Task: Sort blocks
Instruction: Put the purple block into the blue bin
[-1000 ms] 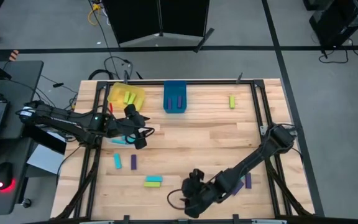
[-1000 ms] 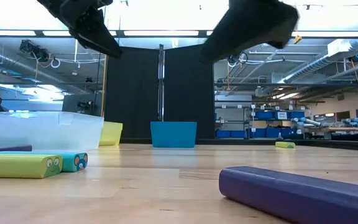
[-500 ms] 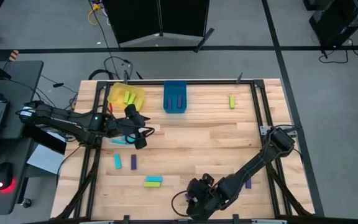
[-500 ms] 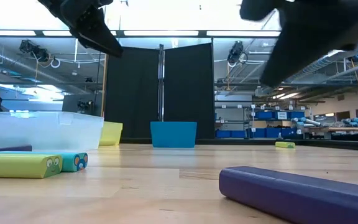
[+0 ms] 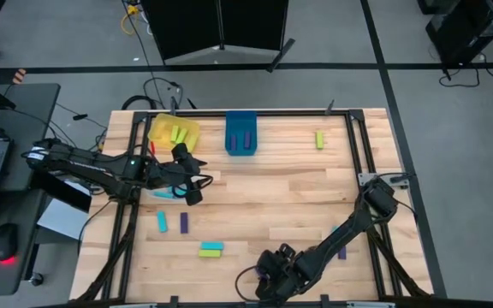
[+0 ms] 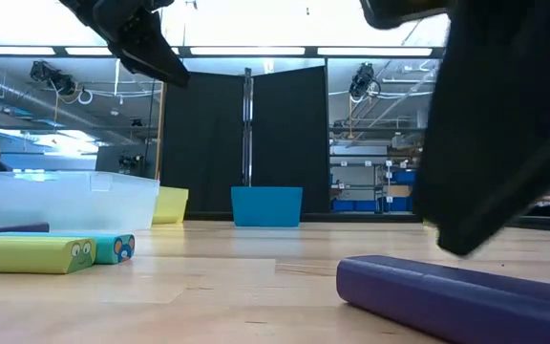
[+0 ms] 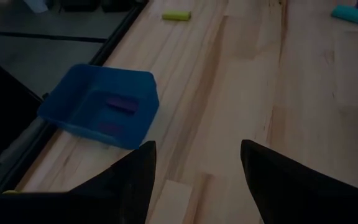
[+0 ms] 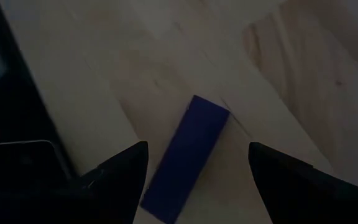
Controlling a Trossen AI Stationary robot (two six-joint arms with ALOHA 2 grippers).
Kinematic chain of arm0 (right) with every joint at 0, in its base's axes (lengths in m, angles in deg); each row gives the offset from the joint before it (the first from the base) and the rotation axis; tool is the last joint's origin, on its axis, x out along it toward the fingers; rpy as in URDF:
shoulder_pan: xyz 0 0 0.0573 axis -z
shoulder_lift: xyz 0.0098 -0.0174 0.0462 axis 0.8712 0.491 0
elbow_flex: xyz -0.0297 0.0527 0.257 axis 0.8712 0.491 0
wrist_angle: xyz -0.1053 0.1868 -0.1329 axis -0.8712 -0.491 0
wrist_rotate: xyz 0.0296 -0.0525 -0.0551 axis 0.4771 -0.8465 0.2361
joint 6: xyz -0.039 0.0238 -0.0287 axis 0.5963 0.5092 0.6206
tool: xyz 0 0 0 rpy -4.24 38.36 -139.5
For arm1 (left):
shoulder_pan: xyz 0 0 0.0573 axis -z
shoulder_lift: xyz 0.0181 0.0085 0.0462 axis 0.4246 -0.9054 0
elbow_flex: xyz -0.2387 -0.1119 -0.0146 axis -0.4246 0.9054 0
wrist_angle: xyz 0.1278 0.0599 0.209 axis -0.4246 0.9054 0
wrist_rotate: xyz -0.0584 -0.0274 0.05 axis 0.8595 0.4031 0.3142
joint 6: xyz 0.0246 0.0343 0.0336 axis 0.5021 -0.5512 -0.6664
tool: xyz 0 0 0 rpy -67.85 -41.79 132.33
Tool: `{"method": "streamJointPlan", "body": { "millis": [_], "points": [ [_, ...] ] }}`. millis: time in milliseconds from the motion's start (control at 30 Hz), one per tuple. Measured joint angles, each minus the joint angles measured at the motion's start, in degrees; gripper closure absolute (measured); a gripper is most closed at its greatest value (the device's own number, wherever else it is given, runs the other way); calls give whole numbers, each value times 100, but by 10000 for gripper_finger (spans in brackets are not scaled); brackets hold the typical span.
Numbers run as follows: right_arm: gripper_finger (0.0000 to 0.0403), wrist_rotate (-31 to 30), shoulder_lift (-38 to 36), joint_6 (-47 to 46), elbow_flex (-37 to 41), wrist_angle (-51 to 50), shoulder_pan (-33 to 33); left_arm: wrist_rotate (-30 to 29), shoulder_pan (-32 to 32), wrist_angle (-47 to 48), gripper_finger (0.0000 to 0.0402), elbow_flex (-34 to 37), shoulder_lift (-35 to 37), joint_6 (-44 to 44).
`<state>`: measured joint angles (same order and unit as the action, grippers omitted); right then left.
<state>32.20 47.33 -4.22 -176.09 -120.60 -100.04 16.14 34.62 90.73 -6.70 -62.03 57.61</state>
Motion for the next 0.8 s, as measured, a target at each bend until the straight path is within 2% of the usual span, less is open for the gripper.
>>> {"method": "streamJointPlan", "body": {
  "millis": [533, 667, 800],
  "points": [
    [120, 133, 353, -195, -48, 73, -16, 7, 0, 5, 161, 0, 0, 1],
    [139, 140, 384, -209, -42, 11, -7, 22, 0, 5, 161, 0, 0, 4],
    [177, 216, 391, -235, -39, -110, 20, 42, 0, 5, 161, 0, 0, 8]
  ]
}}
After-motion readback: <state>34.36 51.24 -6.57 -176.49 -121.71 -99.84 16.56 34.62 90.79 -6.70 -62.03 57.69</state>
